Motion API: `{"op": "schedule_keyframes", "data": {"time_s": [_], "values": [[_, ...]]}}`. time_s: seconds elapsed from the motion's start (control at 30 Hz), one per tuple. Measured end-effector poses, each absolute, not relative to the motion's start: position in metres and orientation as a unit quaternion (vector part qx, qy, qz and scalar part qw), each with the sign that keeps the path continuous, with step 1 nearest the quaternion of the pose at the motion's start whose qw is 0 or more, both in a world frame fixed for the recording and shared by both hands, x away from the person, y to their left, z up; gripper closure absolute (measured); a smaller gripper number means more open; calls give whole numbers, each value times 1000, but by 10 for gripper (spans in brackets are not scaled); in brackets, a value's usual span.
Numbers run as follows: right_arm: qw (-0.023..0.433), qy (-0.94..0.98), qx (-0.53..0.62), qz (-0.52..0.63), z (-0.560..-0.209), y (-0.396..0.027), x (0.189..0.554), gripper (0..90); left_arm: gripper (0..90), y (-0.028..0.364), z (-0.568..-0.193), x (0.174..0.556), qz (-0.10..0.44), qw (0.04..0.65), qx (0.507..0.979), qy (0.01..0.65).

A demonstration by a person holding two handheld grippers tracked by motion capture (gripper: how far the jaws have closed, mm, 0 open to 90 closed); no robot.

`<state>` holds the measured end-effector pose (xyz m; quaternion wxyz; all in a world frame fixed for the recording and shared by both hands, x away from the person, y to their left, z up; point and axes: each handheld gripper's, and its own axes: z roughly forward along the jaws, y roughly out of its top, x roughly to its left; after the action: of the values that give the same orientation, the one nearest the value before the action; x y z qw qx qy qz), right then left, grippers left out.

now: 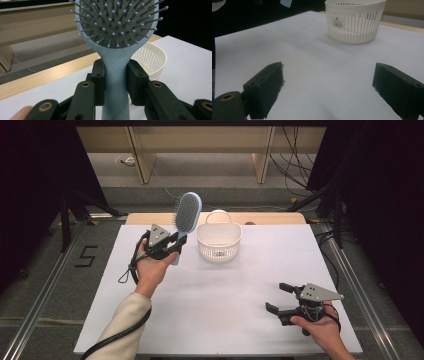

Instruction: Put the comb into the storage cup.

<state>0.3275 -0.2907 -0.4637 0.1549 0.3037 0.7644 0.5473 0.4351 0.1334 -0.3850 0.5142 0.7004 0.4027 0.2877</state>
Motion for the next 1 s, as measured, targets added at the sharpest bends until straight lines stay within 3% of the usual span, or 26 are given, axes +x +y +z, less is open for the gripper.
{"op": "schedule_keyframes", "data": {"time_s": [1.0], "values": [[155, 765, 303, 547, -464, -291, 327, 108, 697, 131, -385, 443, 295, 508, 703, 402]]}}
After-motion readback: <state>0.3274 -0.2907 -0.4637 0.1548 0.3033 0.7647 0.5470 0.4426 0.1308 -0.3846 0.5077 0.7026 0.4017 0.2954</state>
